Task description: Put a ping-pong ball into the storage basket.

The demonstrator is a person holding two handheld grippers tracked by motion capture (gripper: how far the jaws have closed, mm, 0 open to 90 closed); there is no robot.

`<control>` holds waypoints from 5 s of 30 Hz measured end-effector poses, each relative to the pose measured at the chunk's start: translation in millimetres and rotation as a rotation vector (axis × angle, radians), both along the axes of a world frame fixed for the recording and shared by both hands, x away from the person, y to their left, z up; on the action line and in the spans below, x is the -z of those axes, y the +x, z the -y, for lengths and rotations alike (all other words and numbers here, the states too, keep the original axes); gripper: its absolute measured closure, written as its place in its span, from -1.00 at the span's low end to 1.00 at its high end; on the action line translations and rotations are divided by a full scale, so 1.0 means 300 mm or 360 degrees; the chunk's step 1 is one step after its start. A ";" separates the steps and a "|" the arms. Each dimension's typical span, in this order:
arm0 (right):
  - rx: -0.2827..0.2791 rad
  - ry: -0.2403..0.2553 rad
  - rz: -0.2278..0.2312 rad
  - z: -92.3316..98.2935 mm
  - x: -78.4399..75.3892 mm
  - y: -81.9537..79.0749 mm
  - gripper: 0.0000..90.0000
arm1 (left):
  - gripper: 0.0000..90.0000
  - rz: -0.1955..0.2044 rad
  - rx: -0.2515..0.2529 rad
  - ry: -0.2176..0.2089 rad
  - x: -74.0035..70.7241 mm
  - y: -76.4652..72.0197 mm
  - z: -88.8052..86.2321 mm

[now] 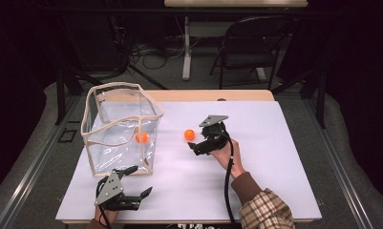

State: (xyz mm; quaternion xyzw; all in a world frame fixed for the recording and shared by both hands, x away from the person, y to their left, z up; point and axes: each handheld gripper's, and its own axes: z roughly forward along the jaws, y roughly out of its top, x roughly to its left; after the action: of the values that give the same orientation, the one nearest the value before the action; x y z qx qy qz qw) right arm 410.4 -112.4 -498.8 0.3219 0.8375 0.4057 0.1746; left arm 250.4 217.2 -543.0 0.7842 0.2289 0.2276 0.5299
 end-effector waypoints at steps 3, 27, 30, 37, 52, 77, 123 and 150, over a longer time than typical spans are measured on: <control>-0.0003 -0.0017 -0.0004 -0.009 0.003 0.010 -0.93 | -0.65 0.0000 0.0003 -0.0002 0.000 0.000 0.000; 0.0014 -0.0016 -0.0015 -0.048 0.008 0.077 -0.93 | -0.65 0.0003 -0.0002 0.0003 0.000 -0.003 -0.004; 0.0014 -0.0016 -0.0015 -0.048 0.008 0.077 -0.93 | -0.65 0.0003 -0.0002 0.0003 0.000 -0.003 -0.004; 0.0021 -0.0001 -0.0040 -0.067 0.038 0.101 -0.93 | -0.65 0.0000 -0.0004 -0.0001 0.001 -0.003 -0.004; 0.0049 0.0000 -0.0082 -0.093 0.096 0.141 -0.94 | -0.65 -0.0001 -0.0002 -0.0001 0.001 -0.002 -0.003; 0.0142 -0.0001 -0.0148 -0.128 0.152 0.194 -0.70 | -0.65 -0.0001 0.0001 0.0000 0.001 -0.003 -0.003; 0.0159 -0.0014 -0.0169 -0.091 0.108 0.162 0.13 | -0.65 -0.0002 -0.0002 -0.0001 0.001 -0.002 -0.003; 0.0098 -0.0007 -0.0155 -0.042 0.028 0.104 0.13 | -0.65 -0.0004 -0.0003 -0.0005 0.002 -0.002 -0.002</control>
State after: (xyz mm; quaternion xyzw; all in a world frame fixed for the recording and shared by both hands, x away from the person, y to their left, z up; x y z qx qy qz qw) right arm 441.6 -99.7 -507.2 0.3665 0.8356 0.3820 0.1468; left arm 249.9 217.9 -543.5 0.7834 0.2307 0.2268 0.5307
